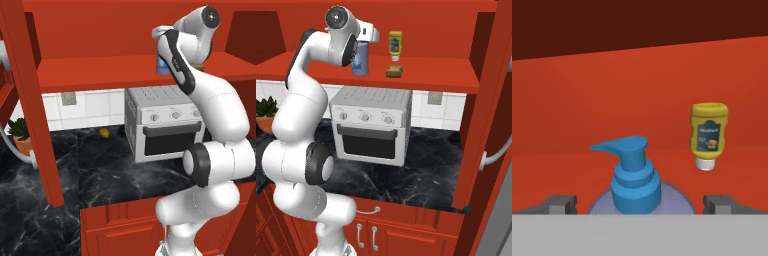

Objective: Pick the soap dispenser and sponge from the cabinet and place them on the counter.

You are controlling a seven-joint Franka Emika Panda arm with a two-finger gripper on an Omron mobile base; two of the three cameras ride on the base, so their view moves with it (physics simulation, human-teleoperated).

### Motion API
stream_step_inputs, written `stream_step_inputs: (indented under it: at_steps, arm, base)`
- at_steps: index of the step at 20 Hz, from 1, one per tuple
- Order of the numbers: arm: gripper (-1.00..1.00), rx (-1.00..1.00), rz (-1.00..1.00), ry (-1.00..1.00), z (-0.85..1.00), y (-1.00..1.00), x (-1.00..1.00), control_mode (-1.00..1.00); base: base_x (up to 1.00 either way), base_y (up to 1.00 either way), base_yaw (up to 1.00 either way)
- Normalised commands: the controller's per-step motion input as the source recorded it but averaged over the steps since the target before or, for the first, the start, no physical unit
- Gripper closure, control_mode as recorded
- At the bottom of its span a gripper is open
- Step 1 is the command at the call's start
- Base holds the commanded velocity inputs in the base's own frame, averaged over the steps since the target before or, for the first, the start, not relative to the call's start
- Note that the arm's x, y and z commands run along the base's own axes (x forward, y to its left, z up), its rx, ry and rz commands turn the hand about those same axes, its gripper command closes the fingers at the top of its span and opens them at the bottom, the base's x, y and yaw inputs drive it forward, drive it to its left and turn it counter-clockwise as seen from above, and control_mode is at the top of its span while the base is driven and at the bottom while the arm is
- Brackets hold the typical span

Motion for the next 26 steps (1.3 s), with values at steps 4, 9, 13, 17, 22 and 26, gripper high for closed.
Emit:
stream_step_inputs:
  at_steps: [4, 9, 13, 17, 22, 26]
  arm:
    - [-1.0, 0.0, 0.0, 0.02, -0.08, 0.0, 0.21, -1.0]
    - [-1.0, 0.0, 0.01, 0.02, -0.06, 0.0, 0.21, -1.0]
    - [-1.0, 0.0, 0.01, 0.01, -0.01, 0.0, 0.21, -1.0]
    - [-1.0, 0.0, 0.01, 0.01, -0.02, 0.0, 0.22, -1.0]
    - [-1.0, 0.0, 0.01, 0.0, -0.01, 0.0, 0.15, -1.0]
    - [1.0, 0.0, 0.01, 0.0, -0.01, 0.01, 0.02, -1.0]
  base:
    - [0.0, 0.0, 0.0]
    - [0.0, 0.0, 0.0]
    - [0.0, 0.0, 0.0]
    - [0.0, 0.0, 0.0]
    - [0.0, 0.0, 0.0]
    - [0.0, 0.0, 0.0]
